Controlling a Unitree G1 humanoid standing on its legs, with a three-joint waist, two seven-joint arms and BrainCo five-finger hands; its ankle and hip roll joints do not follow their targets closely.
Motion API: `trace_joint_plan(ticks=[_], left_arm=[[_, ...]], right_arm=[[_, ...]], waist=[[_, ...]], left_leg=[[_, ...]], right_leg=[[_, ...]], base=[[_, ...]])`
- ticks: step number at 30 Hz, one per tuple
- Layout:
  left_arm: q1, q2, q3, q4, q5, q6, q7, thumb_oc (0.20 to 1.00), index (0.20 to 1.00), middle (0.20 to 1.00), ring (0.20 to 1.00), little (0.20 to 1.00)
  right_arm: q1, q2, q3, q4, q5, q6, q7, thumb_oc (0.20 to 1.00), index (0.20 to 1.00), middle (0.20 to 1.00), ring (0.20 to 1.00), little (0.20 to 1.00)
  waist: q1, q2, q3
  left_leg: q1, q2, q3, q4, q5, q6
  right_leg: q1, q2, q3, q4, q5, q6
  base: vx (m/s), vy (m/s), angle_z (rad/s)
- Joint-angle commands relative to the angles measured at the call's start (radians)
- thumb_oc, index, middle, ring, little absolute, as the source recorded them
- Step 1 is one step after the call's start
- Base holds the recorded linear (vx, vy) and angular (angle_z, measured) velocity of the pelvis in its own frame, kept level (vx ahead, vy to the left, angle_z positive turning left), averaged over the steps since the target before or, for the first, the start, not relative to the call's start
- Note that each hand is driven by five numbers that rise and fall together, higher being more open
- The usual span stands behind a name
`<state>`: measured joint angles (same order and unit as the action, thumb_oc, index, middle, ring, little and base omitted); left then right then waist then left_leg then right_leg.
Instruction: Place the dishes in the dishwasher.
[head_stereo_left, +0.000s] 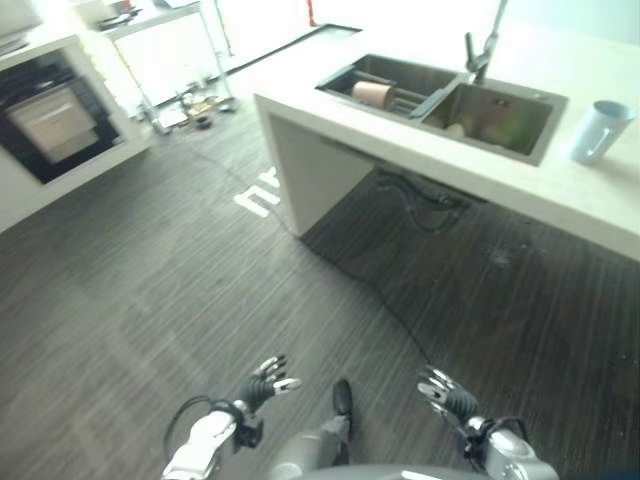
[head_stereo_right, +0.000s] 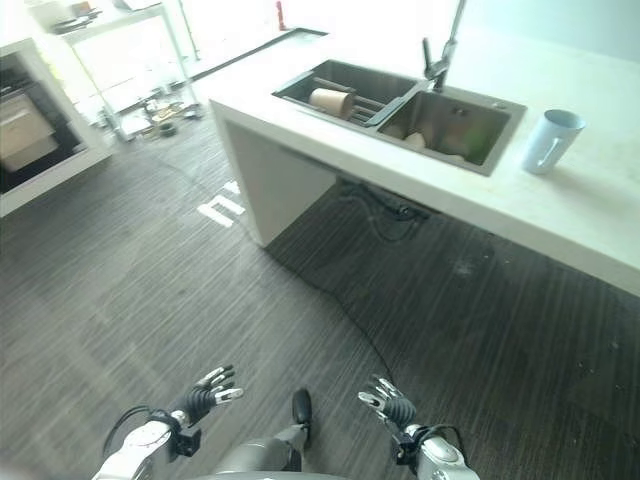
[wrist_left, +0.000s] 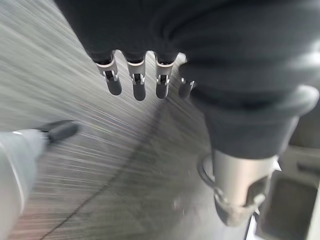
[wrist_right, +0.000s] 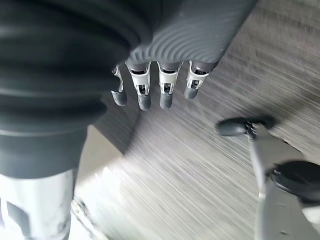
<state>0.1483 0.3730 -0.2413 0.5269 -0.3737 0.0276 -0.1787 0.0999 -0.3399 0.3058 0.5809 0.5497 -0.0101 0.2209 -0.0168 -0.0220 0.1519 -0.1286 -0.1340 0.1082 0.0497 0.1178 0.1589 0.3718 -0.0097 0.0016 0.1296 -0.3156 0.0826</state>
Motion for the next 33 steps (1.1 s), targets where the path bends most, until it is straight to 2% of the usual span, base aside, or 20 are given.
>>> trace_joint_plan(ticks=[1, 3, 5, 6, 7, 8, 10, 12, 13, 14, 15, 19, 20, 24, 29, 31, 32, 33], left_arm=[[-0.025, 0.012, -0.01, -0.061, -0.017, -0.042, -0.024, 1.0, 1.0, 1.0, 1.0, 1.0], [-0.03, 0.027, -0.024, -0.086, -0.009, -0.028, -0.009, 1.0, 1.0, 1.0, 1.0, 1.0], [-0.042, 0.043, -0.04, -0.081, -0.011, -0.032, 0.01, 1.0, 1.0, 1.0, 1.0, 1.0], [-0.047, 0.05, -0.039, -0.077, -0.02, -0.024, 0.023, 1.0, 1.0, 1.0, 1.0, 1.0], [-0.051, 0.054, -0.04, -0.075, -0.025, -0.019, 0.035, 1.0, 1.0, 1.0, 1.0, 1.0], [-0.052, 0.057, -0.042, -0.071, -0.04, -0.03, 0.039, 1.0, 1.0, 1.0, 1.0, 1.0], [-0.055, 0.064, -0.034, -0.078, -0.041, -0.027, 0.03, 1.0, 1.0, 1.0, 1.0, 1.0], [-0.05, 0.081, -0.021, -0.097, -0.021, -0.017, 0.013, 1.0, 1.0, 1.0, 1.0, 1.0], [-0.042, 0.083, -0.016, -0.097, -0.019, -0.025, 0.009, 1.0, 1.0, 1.0, 1.0, 1.0], [-0.038, 0.084, -0.013, -0.097, -0.018, -0.03, 0.006, 1.0, 1.0, 1.0, 1.0, 1.0], [-0.034, 0.083, -0.017, -0.087, -0.023, -0.046, 0.006, 1.0, 1.0, 1.0, 1.0, 1.0], [-0.033, 0.072, -0.028, -0.089, -0.008, -0.044, -0.006, 1.0, 1.0, 1.0, 1.0, 1.0], [-0.029, 0.066, -0.037, -0.107, 0.011, -0.032, 0.0, 1.0, 1.0, 1.0, 1.0, 1.0], [-0.031, 0.065, -0.036, -0.11, 0.007, -0.023, 0.009, 1.0, 1.0, 1.0, 1.0, 1.0], [-0.043, 0.059, -0.03, -0.098, 0.012, -0.021, -0.002, 1.0, 1.0, 1.0, 1.0, 1.0], [-0.052, 0.059, -0.032, -0.087, 0.017, -0.03, -0.009, 1.0, 1.0, 1.0, 1.0, 1.0], [-0.06, 0.057, -0.037, -0.079, 0.012, -0.039, -0.005, 1.0, 1.0, 1.0, 1.0, 1.0], [-0.066, 0.055, -0.04, -0.078, 0.007, -0.04, 0.002, 1.0, 1.0, 1.0, 1.0, 1.0]], right_arm=[[-0.044, -0.019, -0.042, -0.074, 0.025, -0.031, -0.022, 1.0, 1.0, 1.0, 1.0, 1.0], [-0.023, -0.006, -0.053, -0.107, -0.018, -0.025, -0.024, 1.0, 1.0, 1.0, 1.0, 1.0], [0.003, 0.001, -0.06, -0.134, -0.052, -0.025, -0.045, 1.0, 1.0, 1.0, 1.0, 1.0], [0.01, 0.004, -0.058, -0.138, -0.057, -0.016, -0.055, 1.0, 1.0, 1.0, 1.0, 1.0], [0.008, 0.005, -0.053, -0.131, -0.04, -0.014, -0.059, 1.0, 1.0, 1.0, 1.0, 1.0], [0.002, 0.006, -0.047, -0.12, -0.026, -0.022, -0.052, 1.0, 1.0, 1.0, 1.0, 1.0], [-0.002, 0.001, -0.05, -0.125, -0.038, -0.025, -0.049, 1.0, 1.0, 1.0, 1.0, 1.0], [0.016, -0.011, -0.057, -0.147, -0.018, -0.03, -0.045, 1.0, 1.0, 1.0, 1.0, 1.0], [0.02, -0.015, -0.058, -0.15, -0.016, -0.037, -0.039, 1.0, 1.0, 1.0, 1.0, 1.0], [0.022, -0.016, -0.058, -0.15, -0.016, -0.041, -0.036, 1.0, 1.0, 1.0, 1.0, 1.0], [0.01, -0.023, -0.058, -0.137, -0.006, -0.05, -0.03, 1.0, 1.0, 1.0, 1.0, 1.0], [-0.004, -0.029, -0.056, -0.119, 0.023, -0.046, -0.051, 1.0, 1.0, 1.0, 1.0, 1.0], [-0.006, -0.032, -0.058, -0.106, 0.017, -0.048, -0.041, 1.0, 1.0, 1.0, 1.0, 1.0], [-0.006, -0.032, -0.055, -0.109, 0.01, -0.048, -0.044, 1.0, 1.0, 1.0, 1.0, 1.0], [0.004, -0.038, -0.07, -0.113, 0.012, -0.046, -0.051, 1.0, 1.0, 1.0, 1.0, 1.0], [0.008, -0.042, -0.08, -0.113, 0.01, -0.043, -0.045, 1.0, 1.0, 1.0, 1.0, 1.0], [0.007, -0.051, -0.085, -0.113, -0.033, -0.046, -0.032, 1.0, 1.0, 1.0, 1.0, 1.0], [0.005, -0.062, -0.084, -0.116, -0.09, -0.054, -0.031, 1.0, 1.0, 1.0, 1.0, 1.0]], waist=[[0.03, 0.03, 0.017], [0.015, 0.033, 0.012], [0.001, 0.034, 0.01], [-0.004, 0.036, 0.012], [-0.006, 0.049, 0.016], [-0.007, 0.064, 0.023], [-0.016, 0.065, 0.043], [-0.03, 0.047, 0.064], [-0.033, 0.038, 0.071], [-0.033, 0.036, 0.075], [-0.026, 0.034, 0.07], [-0.019, 0.03, 0.054], [-0.02, 0.027, 0.038], [-0.021, 0.022, 0.023], [-0.038, 0.019, 0.009], [-0.048, 0.013, 0.011], [-0.055, 0.006, 0.015], [-0.056, 0.002, 0.022]], left_leg=[[-0.022, 0.109, 0.008, -0.046, 0.002, -0.161], [0.033, 0.091, 0.007, -0.081, -0.012, -0.129], [0.059, 0.078, 0.007, -0.082, -0.032, -0.106], [0.095, 0.072, 0.009, -0.099, -0.042, -0.096], [0.129, 0.078, 0.011, -0.117, -0.05, -0.093], [0.156, 0.092, 0.008, -0.127, -0.056, -0.093], [0.201, 0.092, -0.011, -0.137, -0.066, -0.099], [0.244, 0.086, -0.04, -0.137, -0.094, -0.103], [0.265, 0.082, -0.042, -0.137, -0.116, -0.103], [0.274, 0.082, -0.041, -0.137, -0.125, -0.103], [0.281, 0.09, -0.033, -0.137, -0.13, -0.116], [0.291, 0.093, -0.021, -0.137, -0.134, -0.127], [0.293, 0.09, -0.021, -0.137, -0.139, -0.132], [0.297, 0.087, -0.011, -0.137, -0.146, -0.135], [0.288, 0.097, 0.005, -0.112, -0.147, -0.142], [0.271, 0.101, 0.008, -0.051, -0.17, -0.142], [0.251, 0.097, 0.004, 0.035, -0.209, -0.138], [0.223, 0.097, 0.004, 0.119, -0.211, -0.141]], right_leg=[[-0.107, -0.012, -0.071, 0.063, 0.189, 0.002], [-0.181, -0.027, -0.076, 0.254, 0.282, 0.047], [-0.244, -0.017, -0.082, 0.415, 0.37, 0.089], [-0.302, -0.04, -0.103, 0.516, 0.414, 0.105], [-0.361, -0.066, -0.134, 0.557, 0.41, 0.091], [-0.418, -0.08, -0.163, 0.553, 0.384, 0.07], [-0.455, -0.068, -0.208, 0.416, 0.332, 0.052], [-0.496, -0.079, -0.23, 0.198, 0.381, 0.058], [-0.513, -0.091, -0.242, 0.138, 0.418, 0.071], [-0.513, -0.095, -0.25, 0.117, 0.427, 0.075], [-0.471, -0.094, -0.268, 0.044, 0.39, 0.064], [-0.399, -0.076, -0.273, -0.043, 0.37, 0.046], [-0.361, -0.059, -0.252, -0.103, 0.369, 0.037], [-0.327, -0.048, -0.235, -0.146, 0.37, 0.031], [-0.297, -0.019, -0.187, -0.13, 0.331, 0.008], [-0.302, -0.016, -0.17, -0.103, 0.314, -0.001], [-0.308, -0.018, -0.157, -0.069, 0.291, -0.012], [-0.307, -0.021, -0.153, -0.05, 0.276, -0.023]], base=[[0.38, 0.273, -0.6], [0.35, 0.289, -0.09], [0.3, 0.244, 0.5], [0.26, 0.218, 0.72], [0.28, 0.215, 0.41], [0.24, 0.128, 0.01], [0.19, -0.007, -0.24], [0.18, -0.122, -0.01], [0.15, -0.117, 0.36], [0.15, -0.147, 0.45], [0.12, -0.131, 0.35], [0.14, -0.123, 0.09], [0.13, -0.115, -0.26], [0.1, -0.108, -0.52], [0.07, -0.095, -0.2], [0.04, -0.072, 0.02], [0.04, -0.058, -0.02], [0.02, -0.055, 0.0]])
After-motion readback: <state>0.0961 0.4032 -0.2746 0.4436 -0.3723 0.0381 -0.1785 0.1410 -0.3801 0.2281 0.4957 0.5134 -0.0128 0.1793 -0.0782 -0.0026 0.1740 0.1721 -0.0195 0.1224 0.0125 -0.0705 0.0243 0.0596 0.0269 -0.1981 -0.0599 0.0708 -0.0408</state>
